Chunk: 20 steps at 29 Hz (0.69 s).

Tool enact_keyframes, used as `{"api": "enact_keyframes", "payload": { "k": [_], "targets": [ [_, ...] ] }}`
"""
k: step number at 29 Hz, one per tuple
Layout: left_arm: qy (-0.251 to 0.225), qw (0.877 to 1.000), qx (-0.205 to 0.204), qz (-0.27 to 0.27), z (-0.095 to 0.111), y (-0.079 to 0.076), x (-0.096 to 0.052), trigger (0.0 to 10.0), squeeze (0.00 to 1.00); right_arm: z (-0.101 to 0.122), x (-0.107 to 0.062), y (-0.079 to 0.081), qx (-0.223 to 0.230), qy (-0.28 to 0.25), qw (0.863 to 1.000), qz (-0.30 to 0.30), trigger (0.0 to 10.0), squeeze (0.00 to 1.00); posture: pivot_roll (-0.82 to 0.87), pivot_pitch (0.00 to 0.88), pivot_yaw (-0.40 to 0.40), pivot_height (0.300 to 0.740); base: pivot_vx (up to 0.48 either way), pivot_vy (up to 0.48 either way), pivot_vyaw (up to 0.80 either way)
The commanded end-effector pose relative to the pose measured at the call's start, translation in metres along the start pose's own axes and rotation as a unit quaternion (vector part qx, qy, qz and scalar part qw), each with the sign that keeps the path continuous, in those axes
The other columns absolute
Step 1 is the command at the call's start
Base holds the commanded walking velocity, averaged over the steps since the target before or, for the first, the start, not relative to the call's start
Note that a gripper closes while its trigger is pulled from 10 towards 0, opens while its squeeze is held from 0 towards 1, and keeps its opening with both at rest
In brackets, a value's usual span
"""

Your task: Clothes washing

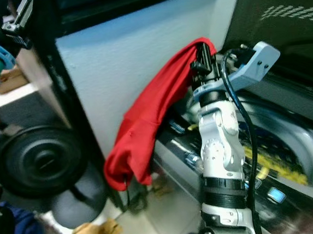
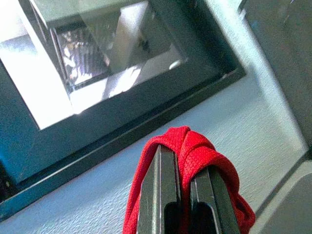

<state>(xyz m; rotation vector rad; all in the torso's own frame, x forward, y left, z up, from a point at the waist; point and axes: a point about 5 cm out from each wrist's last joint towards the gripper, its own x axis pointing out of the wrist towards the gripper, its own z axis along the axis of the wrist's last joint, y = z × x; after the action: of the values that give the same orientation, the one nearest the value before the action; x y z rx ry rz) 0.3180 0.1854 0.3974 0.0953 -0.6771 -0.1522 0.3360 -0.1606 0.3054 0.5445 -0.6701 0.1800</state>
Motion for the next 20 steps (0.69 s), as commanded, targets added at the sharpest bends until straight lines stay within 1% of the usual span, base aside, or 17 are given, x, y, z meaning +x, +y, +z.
{"api": "enact_keyframes", "payload": {
  "k": [1,13,20],
  "targets": [
    [-0.003,1.000,0.003,0.005,0.001,0.003,-0.001,10.0,0.00,0.008,0.003,0.005,0.006,-0.019,1.000,0.010,10.0,0.00,0.11,0.000,0.084,0.740,0.000,0.000,-0.80],
    [0.000,1.000,0.000,0.003,-0.001,0.001,-0.001,10.0,0.00,0.023,0.009,0.005,0.006,-0.047,0.999,0.007,10.0,0.00,0.11,0.000,0.085,0.740,0.000,0.000,-0.80],
    [0.001,1.000,-0.002,0.004,-0.002,0.001,-0.001,10.0,0.00,0.024,0.009,0.004,0.006,-0.048,0.999,0.005,10.0,0.00,0.11,0.000,0.083,0.740,0.000,0.000,-0.80]
  ]
}}
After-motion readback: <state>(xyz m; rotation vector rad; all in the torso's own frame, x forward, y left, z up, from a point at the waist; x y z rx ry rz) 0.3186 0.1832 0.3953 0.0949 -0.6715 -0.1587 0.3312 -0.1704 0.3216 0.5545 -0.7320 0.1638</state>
